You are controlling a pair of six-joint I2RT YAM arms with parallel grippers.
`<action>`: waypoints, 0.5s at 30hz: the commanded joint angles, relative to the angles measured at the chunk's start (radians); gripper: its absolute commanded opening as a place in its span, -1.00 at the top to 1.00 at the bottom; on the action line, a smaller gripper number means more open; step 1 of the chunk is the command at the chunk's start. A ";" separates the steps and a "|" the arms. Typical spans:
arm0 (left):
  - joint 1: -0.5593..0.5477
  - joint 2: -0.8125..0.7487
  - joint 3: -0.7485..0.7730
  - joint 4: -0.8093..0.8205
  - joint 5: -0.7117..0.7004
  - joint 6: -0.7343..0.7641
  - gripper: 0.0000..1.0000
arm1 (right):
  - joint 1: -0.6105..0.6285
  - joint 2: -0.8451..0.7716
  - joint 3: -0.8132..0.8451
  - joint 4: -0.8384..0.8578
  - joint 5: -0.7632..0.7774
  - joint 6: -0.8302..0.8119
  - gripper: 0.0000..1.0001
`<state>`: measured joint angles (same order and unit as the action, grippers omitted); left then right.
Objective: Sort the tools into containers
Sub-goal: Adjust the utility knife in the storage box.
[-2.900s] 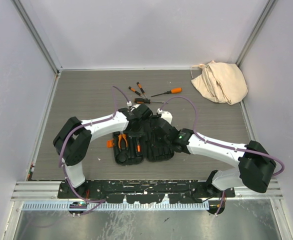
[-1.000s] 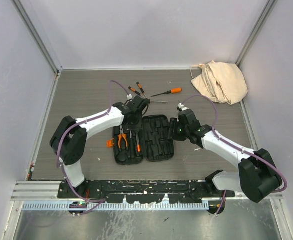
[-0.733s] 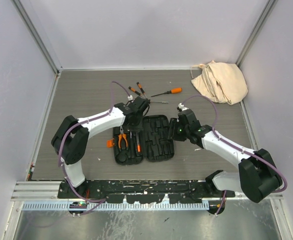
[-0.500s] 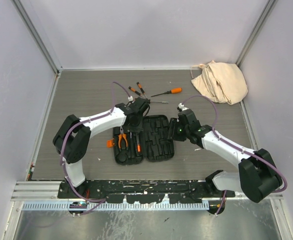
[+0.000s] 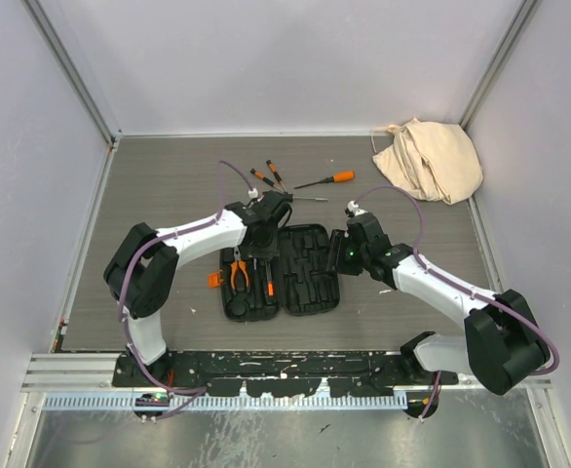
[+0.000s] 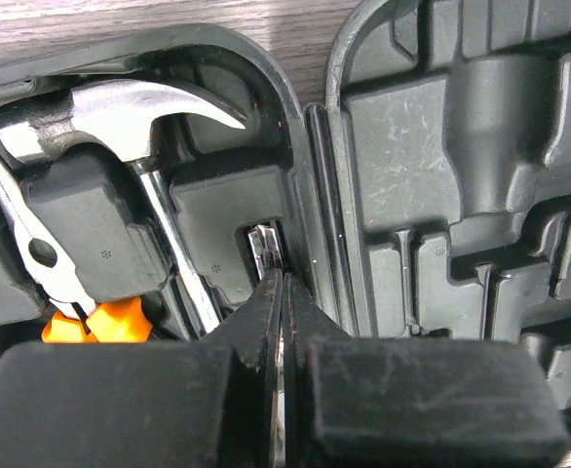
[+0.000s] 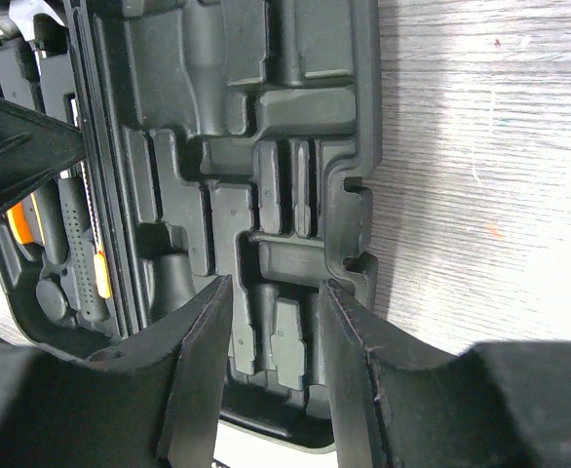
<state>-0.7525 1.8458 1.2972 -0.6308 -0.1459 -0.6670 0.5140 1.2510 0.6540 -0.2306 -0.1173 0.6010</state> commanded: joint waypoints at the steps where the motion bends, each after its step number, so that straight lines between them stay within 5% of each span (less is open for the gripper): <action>1: -0.005 0.037 -0.033 0.019 -0.018 -0.015 1.00 | -0.001 -0.002 -0.002 0.048 -0.010 0.013 0.08; 15: -0.018 -0.002 0.045 -0.037 -0.043 0.034 0.99 | -0.001 -0.029 0.014 0.031 -0.009 0.014 0.08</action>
<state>-0.7654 1.8454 1.2987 -0.6331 -0.1715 -0.6643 0.5140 1.2507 0.6540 -0.2302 -0.1181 0.6041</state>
